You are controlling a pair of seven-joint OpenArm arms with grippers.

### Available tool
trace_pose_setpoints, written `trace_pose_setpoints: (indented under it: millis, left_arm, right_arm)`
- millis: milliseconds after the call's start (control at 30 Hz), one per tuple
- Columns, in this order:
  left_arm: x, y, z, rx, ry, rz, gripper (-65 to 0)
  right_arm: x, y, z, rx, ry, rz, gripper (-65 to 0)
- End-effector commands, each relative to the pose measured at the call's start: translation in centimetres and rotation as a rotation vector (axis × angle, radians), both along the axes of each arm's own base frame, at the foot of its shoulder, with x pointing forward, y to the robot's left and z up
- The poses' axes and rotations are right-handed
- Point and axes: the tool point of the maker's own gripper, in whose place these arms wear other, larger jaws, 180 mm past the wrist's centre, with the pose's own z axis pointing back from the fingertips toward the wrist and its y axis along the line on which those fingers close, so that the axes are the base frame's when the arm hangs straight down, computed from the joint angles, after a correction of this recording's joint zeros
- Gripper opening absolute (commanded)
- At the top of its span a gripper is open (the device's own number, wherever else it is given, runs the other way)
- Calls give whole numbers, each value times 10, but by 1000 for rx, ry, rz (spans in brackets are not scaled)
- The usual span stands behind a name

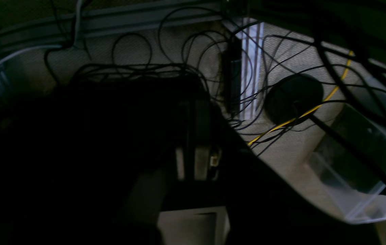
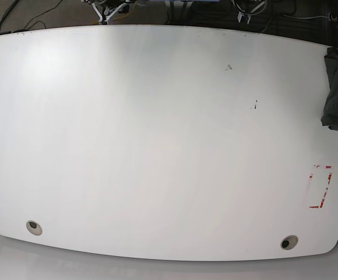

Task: Layout the t-shirt on the table in an organized manner, then fold the t-shirt properly

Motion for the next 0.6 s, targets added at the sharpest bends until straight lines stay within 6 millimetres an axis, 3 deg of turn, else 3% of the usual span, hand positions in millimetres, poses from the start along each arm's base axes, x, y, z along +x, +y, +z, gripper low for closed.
trace_pose_setpoints:
  millis: [0, 133, 567]
  left_arm:
    - [-12, 2, 0, 6, 49, -9, -629]
    - [-3, -11, -2, -9, 64, -14, -629]
    - [-4, -14, -3, -11, 82, -17, -629]
  right_arm:
    - [-4, -5, -2, -37, 6, 19, -616]
    - [-4, 0, -3, -41, 8, 38, -615]
    - [3, 13, -4, -22, 1, 44, -615]
